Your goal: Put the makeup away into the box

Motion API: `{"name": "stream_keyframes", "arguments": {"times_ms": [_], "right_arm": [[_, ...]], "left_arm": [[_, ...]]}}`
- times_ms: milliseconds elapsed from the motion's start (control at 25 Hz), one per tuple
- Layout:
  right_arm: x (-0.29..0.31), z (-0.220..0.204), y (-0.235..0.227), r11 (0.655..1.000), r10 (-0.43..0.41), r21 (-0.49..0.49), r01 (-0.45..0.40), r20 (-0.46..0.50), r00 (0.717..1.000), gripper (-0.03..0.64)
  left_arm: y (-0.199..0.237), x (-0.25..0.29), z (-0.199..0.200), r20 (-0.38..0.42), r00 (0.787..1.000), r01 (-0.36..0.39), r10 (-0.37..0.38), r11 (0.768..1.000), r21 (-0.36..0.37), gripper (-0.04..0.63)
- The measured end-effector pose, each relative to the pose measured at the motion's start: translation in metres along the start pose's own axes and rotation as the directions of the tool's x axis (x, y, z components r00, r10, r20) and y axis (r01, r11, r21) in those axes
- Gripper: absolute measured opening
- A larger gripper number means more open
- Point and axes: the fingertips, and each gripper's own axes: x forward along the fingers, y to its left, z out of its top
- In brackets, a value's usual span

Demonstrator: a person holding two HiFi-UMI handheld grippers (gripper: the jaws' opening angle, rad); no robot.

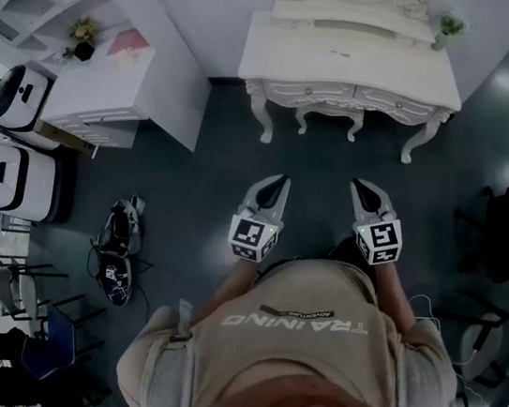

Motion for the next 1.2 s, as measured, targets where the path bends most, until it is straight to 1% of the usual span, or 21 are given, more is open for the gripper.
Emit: {"name": "stream_keyframes", "arguments": {"times_ms": [200, 320, 440, 560, 720, 880, 1040, 1080, 1120, 1200], "right_arm": [[0.016, -0.003, -0.011, 1.0, -0.001, -0.017, 0.002, 0.004, 1.0, 0.002], [0.023, -0.014, -0.016, 1.0, -0.004, -0.002, 0.004, 0.0, 1.0, 0.002], [0.022, -0.02, -0.022, 1.0, -0.015, 0.024, 0.015, 0.002, 1.0, 0.002], [0.023, -0.02, -0.042, 1.0, -0.016, 0.027, 0.016, -0.012, 1.0, 0.002], [0.041, -0.018, -0.07, 0.999, 0.03, 0.043, -0.029, -0.023, 0.999, 0.002], [0.07, 0.005, -0.1, 0.995, 0.095, 0.012, -0.096, 0.026, 0.995, 0.002], [0.09, 0.017, -0.136, 0.988, 0.154, -0.003, -0.154, 0.055, 0.987, 0.002], [0.095, 0.016, -0.145, 0.985, 0.173, -0.011, -0.173, 0.054, 0.983, 0.002], [0.1, 0.011, -0.155, 0.982, 0.191, -0.014, -0.191, 0.043, 0.981, 0.002], [0.107, -0.004, -0.174, 0.975, 0.222, 0.004, -0.223, 0.01, 0.975, 0.002]], "left_arm": [[0.007, 0.023, 0.0, -0.013, 1.0, 0.021, -0.02, 1.0, 0.019, 0.007], [0.009, 0.036, -0.008, -0.018, 0.999, 0.037, -0.036, 0.999, 0.026, 0.007], [0.008, 0.044, -0.019, -0.039, 0.998, 0.038, -0.039, 0.999, -0.007, 0.008], [0.004, 0.062, -0.019, -0.048, 0.998, 0.044, -0.045, 0.999, -0.025, 0.008], [0.004, 0.096, -0.014, -0.055, 0.997, 0.045, -0.046, 0.999, -0.018, 0.006], [0.008, 0.134, 0.006, -0.059, 0.998, 0.024, -0.026, 0.999, -0.025, 0.007], [0.008, 0.174, 0.02, -0.072, 0.997, 0.005, -0.008, 0.999, -0.045, 0.006], [0.008, 0.185, 0.021, -0.08, 0.997, -0.001, -0.002, 0.999, -0.034, 0.007], [0.006, 0.197, 0.02, -0.093, 0.996, -0.006, 0.005, 1.0, -0.006, 0.006], [-0.004, 0.218, 0.014, -0.124, 0.992, -0.003, 0.012, 0.997, 0.072, 0.006]]}}
